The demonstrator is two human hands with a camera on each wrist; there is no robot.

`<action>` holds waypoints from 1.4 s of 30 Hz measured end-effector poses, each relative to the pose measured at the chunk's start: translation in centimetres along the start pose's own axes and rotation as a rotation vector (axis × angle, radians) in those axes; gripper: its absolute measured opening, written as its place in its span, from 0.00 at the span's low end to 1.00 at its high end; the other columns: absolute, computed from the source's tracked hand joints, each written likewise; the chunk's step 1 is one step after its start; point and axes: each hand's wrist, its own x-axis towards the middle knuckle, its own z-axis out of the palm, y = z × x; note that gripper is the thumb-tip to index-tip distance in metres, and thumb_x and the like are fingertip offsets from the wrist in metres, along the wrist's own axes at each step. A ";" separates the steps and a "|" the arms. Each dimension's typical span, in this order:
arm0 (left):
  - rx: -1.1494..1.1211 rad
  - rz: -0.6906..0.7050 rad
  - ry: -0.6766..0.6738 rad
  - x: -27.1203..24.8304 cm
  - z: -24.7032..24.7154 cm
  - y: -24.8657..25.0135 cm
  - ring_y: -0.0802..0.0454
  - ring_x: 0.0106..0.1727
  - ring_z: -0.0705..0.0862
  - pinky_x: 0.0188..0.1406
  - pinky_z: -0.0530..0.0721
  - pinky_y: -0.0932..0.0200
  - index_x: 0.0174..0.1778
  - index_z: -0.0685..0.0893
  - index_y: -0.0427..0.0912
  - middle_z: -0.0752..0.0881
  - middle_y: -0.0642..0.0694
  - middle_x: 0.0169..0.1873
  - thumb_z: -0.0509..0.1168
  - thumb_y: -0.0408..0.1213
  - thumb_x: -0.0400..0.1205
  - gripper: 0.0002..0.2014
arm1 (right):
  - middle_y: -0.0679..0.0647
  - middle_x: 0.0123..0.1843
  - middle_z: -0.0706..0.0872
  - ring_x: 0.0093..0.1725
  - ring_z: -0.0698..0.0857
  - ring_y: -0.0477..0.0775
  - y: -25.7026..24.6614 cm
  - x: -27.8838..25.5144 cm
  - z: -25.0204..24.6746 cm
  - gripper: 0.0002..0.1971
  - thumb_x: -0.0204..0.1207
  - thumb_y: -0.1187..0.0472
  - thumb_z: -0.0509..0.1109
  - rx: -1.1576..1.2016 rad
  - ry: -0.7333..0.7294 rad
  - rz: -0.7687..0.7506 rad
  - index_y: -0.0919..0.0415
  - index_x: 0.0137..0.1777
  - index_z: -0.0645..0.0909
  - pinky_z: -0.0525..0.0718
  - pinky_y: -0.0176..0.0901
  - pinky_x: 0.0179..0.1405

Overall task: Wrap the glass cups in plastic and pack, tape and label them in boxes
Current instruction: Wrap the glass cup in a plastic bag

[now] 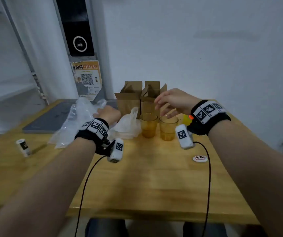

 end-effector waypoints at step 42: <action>-0.457 0.333 0.324 2.1 3.3 2.2 0.42 0.65 0.76 0.70 0.80 0.46 0.84 0.67 0.65 0.75 0.43 0.62 0.65 0.19 0.73 0.47 | 0.54 0.80 0.76 0.73 0.82 0.66 -0.5 4.2 2.3 0.46 0.62 0.35 0.86 0.556 0.148 -0.198 0.38 0.79 0.69 0.91 0.74 0.53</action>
